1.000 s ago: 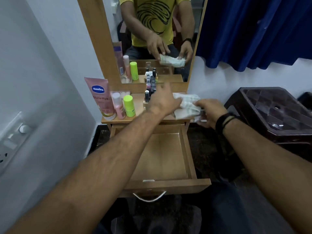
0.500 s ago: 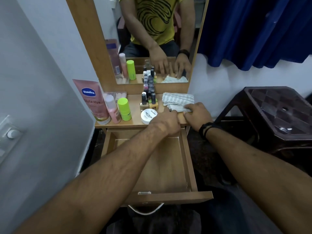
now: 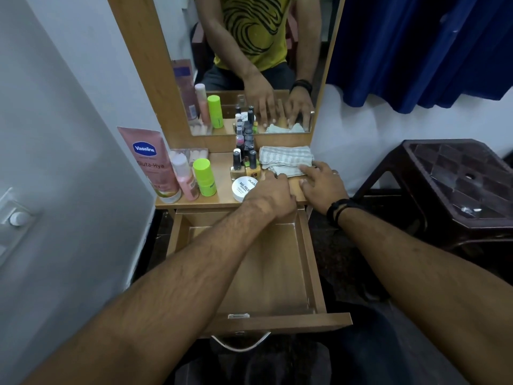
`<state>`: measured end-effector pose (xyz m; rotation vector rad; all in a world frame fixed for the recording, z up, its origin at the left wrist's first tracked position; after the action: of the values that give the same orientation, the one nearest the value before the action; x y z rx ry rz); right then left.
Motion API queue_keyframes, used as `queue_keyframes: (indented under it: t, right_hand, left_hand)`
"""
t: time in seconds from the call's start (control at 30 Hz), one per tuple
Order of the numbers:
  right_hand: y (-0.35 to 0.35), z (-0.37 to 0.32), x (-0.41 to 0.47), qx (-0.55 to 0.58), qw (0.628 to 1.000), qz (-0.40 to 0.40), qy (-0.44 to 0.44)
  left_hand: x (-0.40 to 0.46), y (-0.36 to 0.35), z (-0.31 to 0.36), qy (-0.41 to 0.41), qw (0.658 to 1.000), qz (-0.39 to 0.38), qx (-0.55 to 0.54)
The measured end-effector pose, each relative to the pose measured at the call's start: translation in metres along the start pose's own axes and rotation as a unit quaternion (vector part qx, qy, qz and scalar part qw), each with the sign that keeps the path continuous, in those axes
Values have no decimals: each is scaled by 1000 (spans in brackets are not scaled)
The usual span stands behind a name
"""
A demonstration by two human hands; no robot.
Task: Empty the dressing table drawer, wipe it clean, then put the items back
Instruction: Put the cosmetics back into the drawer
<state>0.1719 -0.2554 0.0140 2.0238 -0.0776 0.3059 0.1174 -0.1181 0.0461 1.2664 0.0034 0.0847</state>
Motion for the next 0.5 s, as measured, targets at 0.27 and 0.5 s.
queue_keyframes:
  t: [0.27, 0.5]
  right_hand:
    - [19, -47, -29, 55, 995, 83, 6]
    - [-3, -101, -44, 115, 993, -18, -20]
  left_hand:
    - [-41, 19, -38, 27, 986, 140, -81]
    - [-39, 12, -74, 130, 973, 123, -144]
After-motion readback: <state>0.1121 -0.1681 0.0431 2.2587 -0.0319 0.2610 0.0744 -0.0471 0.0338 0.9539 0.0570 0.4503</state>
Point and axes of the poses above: each hand's wrist, its own x-axis towards the middle knuckle, its own y-axis out of the back of the hand, z = x × y, the point moved 3 cm from there along x, towards the middle knuckle, and after that the axes turned 15 degrees about z, right-handed, at the moved point
